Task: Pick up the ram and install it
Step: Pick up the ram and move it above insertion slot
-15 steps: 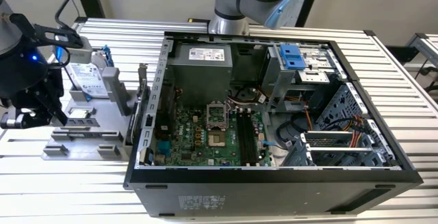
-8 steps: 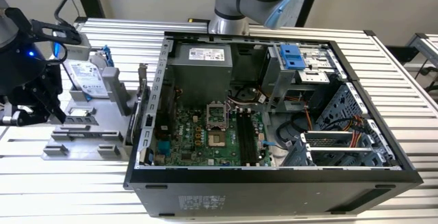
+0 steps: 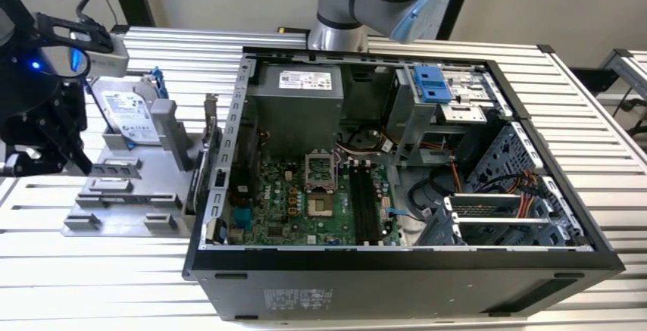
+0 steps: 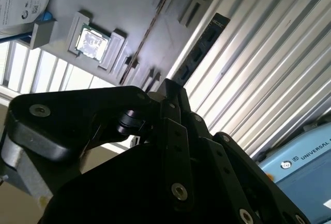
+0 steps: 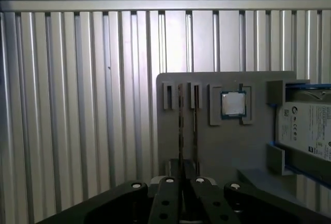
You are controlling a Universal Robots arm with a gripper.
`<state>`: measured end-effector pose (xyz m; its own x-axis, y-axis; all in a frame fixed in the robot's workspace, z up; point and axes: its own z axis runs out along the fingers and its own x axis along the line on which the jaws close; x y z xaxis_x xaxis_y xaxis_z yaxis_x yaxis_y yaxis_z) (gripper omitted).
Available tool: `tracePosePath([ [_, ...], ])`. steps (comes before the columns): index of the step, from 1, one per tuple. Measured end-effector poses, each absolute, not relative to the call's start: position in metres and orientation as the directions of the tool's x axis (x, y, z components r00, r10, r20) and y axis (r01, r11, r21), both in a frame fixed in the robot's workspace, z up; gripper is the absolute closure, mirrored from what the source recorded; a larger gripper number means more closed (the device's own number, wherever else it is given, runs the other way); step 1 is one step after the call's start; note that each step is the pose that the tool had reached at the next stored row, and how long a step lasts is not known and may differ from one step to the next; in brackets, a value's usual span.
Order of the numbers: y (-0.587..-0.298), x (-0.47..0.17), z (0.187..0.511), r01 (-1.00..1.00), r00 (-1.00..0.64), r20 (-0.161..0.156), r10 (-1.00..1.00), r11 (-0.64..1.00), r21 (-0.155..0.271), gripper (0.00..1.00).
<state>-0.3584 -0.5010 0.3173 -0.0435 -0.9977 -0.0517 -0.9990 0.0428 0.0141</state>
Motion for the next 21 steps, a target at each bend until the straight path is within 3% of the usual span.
tracePosePath([
  [21,-0.5,-0.358,0.354,-0.999,-0.045,-0.052,-0.998,0.044,0.014,1.0],
])
